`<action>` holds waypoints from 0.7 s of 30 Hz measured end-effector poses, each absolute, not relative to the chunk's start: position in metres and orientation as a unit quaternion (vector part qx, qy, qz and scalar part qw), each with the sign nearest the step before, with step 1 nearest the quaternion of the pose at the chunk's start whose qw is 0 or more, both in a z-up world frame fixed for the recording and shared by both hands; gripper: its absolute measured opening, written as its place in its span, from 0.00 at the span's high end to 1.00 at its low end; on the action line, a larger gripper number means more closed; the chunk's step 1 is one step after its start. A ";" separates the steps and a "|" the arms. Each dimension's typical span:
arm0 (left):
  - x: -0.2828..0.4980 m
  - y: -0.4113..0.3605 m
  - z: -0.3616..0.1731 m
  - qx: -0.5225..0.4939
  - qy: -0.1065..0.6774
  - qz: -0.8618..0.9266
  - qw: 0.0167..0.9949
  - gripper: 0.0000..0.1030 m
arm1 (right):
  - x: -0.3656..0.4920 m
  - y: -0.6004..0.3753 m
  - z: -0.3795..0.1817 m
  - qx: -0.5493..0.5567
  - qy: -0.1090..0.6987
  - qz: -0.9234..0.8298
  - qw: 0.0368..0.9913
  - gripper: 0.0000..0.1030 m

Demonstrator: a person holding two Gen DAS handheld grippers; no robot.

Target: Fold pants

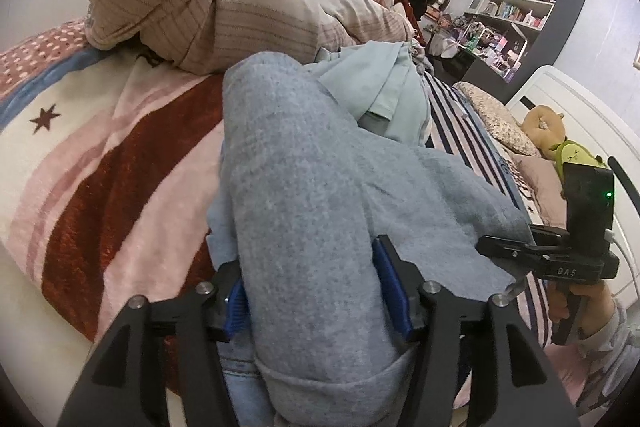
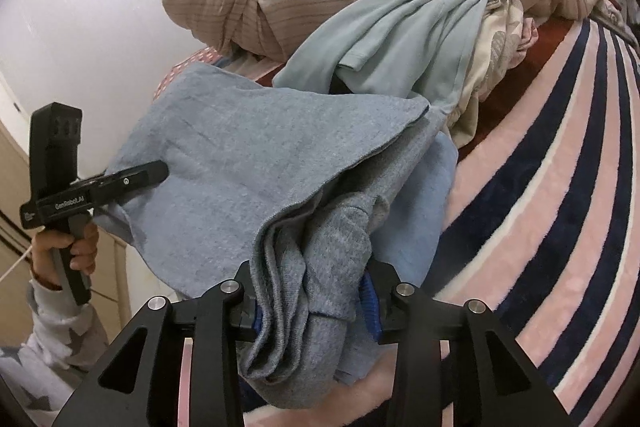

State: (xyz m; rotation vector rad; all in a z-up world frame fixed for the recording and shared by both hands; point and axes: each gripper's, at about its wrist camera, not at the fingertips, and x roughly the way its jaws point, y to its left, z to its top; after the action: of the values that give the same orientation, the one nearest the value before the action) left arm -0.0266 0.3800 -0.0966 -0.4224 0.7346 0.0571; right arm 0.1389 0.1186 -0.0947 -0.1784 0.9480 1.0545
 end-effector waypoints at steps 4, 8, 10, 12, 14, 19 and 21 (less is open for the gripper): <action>-0.029 0.374 -0.091 -0.174 0.356 0.058 0.916 0.38 | 0.133 0.115 -0.092 -0.094 0.427 0.473 0.765 0.63; -0.030 0.371 -0.088 -0.155 0.357 0.078 0.918 0.34 | 0.129 0.109 -0.091 -0.098 0.424 0.472 0.767 0.63; -0.030 0.369 -0.086 -0.149 0.357 0.084 0.918 0.33 | 0.127 0.106 -0.090 -0.098 0.424 0.471 0.767 0.62; -0.031 0.368 -0.084 -0.145 0.355 0.091 0.919 0.26 | 0.125 0.104 -0.088 -0.102 0.420 0.471 0.769 0.62; -0.033 0.367 -0.081 -0.143 0.349 0.098 0.921 0.22 | 0.124 0.102 -0.087 -0.103 0.419 0.470 0.770 0.62; -0.037 0.363 -0.073 -0.138 0.342 0.106 0.924 0.20 | 0.121 0.097 -0.084 -0.100 0.419 0.468 0.771 0.58; -0.038 0.360 -0.070 -0.136 0.341 0.107 0.924 0.18 | 0.119 0.093 -0.083 -0.100 0.417 0.467 0.773 0.53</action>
State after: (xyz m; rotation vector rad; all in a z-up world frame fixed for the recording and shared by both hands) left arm -0.0385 0.3599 -0.0704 -0.2787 0.6994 0.2195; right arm 0.1193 0.0930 -0.0825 -0.2160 0.9030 1.0119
